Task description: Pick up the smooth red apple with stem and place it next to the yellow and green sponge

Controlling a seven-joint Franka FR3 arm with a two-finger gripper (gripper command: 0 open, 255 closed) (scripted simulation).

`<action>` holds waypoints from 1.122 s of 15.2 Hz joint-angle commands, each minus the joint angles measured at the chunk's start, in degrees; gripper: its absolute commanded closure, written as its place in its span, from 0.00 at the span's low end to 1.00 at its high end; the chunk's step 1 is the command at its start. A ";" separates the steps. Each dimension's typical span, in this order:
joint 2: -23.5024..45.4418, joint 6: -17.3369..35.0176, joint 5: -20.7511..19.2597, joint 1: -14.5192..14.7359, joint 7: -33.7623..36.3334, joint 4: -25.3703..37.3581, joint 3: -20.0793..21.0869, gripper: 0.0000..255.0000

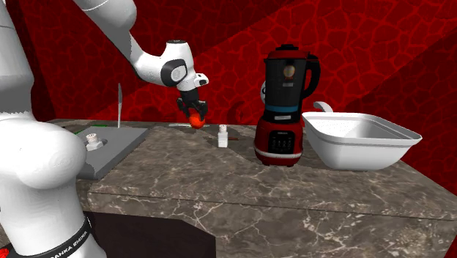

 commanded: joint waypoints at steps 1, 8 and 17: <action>-1.02 -1.57 -0.50 -0.12 0.37 0.52 -0.08 1.00; -4.13 -7.02 -2.10 -0.41 1.89 2.91 -0.06 1.00; 8.04 -19.01 -7.50 -0.50 61.61 13.19 3.29 0.00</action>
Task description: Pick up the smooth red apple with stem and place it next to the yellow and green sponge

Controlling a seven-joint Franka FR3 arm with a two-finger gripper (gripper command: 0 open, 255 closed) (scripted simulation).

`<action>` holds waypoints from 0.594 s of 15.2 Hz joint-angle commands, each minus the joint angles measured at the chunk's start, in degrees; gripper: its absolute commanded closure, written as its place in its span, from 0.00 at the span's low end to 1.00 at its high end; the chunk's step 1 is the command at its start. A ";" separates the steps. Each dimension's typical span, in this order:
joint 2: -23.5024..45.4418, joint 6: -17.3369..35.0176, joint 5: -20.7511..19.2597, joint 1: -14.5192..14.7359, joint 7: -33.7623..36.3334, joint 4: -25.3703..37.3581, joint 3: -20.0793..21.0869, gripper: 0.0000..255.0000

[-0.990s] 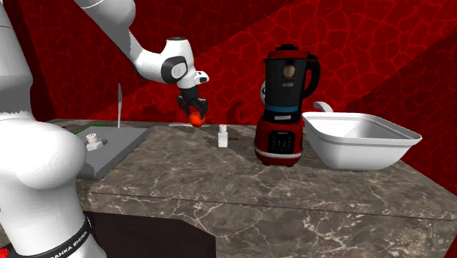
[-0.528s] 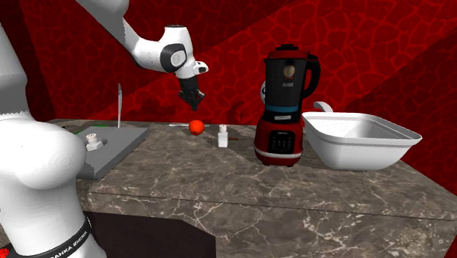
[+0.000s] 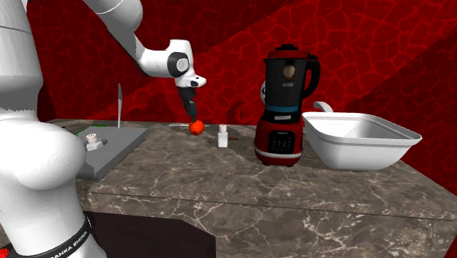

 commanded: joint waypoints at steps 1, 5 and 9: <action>2.73 -1.15 0.25 0.42 9.29 1.66 -0.20 0.00; 4.93 1.52 0.34 0.56 9.22 1.18 -0.24 0.00; 6.41 3.21 0.40 0.60 9.19 0.98 -0.21 0.00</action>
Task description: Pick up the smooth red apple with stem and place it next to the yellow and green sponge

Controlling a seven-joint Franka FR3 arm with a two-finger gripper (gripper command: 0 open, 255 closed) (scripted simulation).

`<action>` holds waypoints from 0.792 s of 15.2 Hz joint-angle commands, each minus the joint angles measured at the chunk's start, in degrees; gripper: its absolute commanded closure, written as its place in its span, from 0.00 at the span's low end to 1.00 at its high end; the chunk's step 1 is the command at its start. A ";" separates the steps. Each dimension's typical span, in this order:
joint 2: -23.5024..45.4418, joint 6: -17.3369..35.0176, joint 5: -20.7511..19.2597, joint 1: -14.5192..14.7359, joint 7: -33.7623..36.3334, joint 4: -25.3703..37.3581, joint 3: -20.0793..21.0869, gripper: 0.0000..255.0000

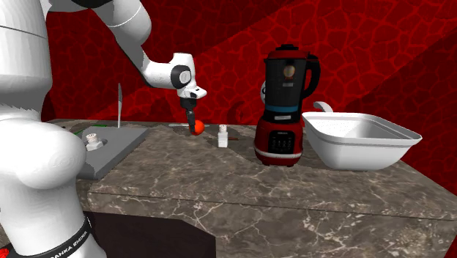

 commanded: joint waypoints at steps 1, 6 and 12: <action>0.25 0.29 0.02 -0.02 -0.03 -0.02 -0.01 0.00; 0.25 0.27 0.02 -0.02 -0.03 -0.01 -0.01 0.00; 0.26 0.26 0.02 -0.02 -0.02 0.02 -0.01 1.00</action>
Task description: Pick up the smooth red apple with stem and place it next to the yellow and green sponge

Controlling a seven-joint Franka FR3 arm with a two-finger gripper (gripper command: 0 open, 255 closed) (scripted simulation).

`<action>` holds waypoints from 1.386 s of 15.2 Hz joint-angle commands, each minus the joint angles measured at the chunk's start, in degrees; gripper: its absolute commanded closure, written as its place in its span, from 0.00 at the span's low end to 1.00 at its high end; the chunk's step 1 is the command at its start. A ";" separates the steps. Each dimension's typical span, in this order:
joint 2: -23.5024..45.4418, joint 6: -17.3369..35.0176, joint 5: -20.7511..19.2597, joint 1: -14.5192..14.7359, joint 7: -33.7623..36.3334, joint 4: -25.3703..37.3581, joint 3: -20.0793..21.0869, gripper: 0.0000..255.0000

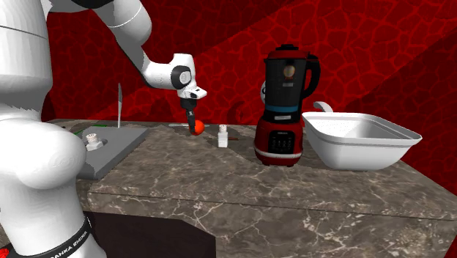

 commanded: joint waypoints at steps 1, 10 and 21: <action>0.03 0.01 0.00 0.00 0.00 0.00 0.00 1.00; -2.70 -4.21 -0.17 0.00 0.22 1.49 -0.05 1.00; -6.70 -12.16 -0.43 -0.03 0.59 5.44 -0.10 1.00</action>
